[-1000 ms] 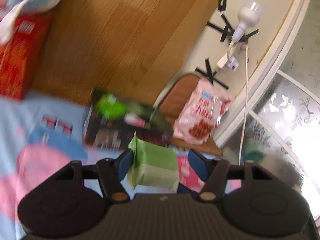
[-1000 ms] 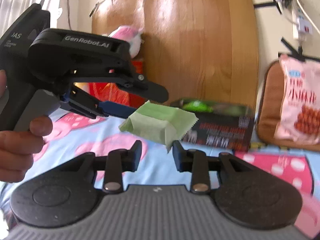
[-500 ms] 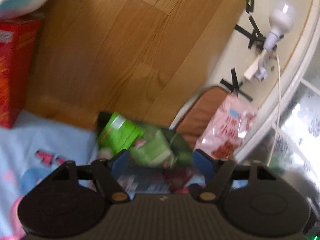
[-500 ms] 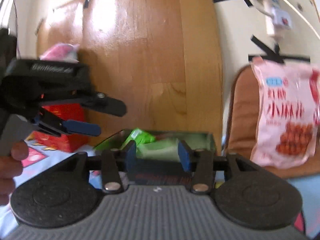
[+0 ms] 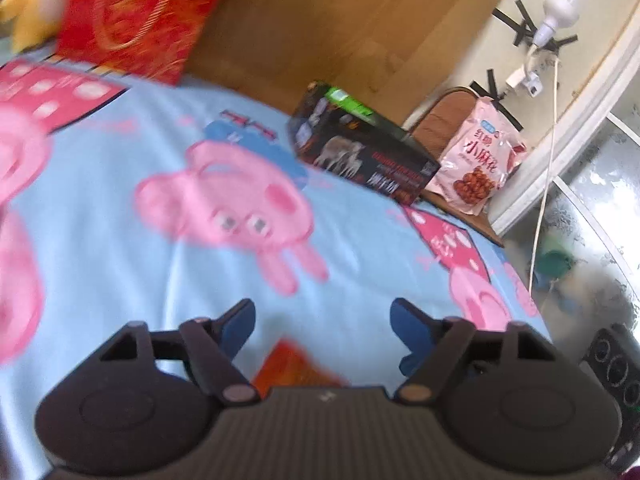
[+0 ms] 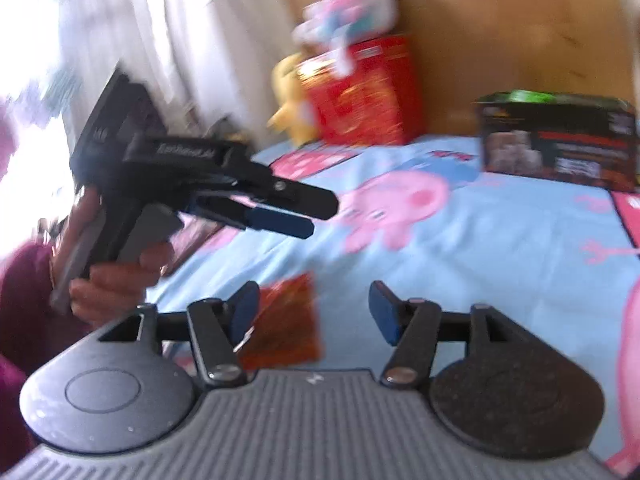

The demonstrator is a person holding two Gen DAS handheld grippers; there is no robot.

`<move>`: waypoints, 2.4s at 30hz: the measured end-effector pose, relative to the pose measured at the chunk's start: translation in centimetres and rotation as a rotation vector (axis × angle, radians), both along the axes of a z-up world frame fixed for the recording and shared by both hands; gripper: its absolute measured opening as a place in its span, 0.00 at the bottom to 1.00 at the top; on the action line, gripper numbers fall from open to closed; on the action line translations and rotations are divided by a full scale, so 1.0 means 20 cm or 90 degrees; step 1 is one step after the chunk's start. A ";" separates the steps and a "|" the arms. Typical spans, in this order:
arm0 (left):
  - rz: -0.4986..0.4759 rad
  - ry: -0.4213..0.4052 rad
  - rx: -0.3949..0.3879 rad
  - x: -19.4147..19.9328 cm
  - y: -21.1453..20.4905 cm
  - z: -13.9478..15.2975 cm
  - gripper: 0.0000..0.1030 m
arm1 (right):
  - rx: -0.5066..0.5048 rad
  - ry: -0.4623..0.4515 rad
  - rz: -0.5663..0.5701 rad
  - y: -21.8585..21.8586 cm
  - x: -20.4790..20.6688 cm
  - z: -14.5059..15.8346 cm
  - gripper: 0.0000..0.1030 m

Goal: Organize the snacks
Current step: 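Move the left gripper over the orange jelly packet on the sheet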

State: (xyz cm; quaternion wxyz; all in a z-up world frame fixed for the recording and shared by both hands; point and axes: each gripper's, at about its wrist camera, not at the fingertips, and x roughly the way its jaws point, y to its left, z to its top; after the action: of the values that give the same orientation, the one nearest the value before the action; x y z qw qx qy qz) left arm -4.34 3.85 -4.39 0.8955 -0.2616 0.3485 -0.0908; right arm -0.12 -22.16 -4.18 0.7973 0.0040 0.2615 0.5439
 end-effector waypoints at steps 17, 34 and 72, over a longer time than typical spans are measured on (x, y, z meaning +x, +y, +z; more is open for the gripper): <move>-0.025 -0.012 -0.026 -0.09 -0.10 -0.07 0.87 | -0.100 -0.071 -0.204 -0.06 -0.02 -0.09 0.61; -0.051 -0.020 -0.029 -0.08 -0.15 -0.08 0.90 | -0.078 -0.043 -0.123 -0.03 -0.16 -0.11 0.70; -0.112 0.004 -0.086 -0.03 -0.23 -0.09 0.92 | -0.065 -0.029 -0.246 -0.16 -0.08 -0.11 0.67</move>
State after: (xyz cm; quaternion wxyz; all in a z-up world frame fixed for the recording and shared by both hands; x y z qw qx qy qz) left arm -4.88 -0.80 -6.15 0.8634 -0.2898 0.3660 -0.1913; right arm -1.78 -25.39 -6.39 0.8918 0.0016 0.2652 0.3665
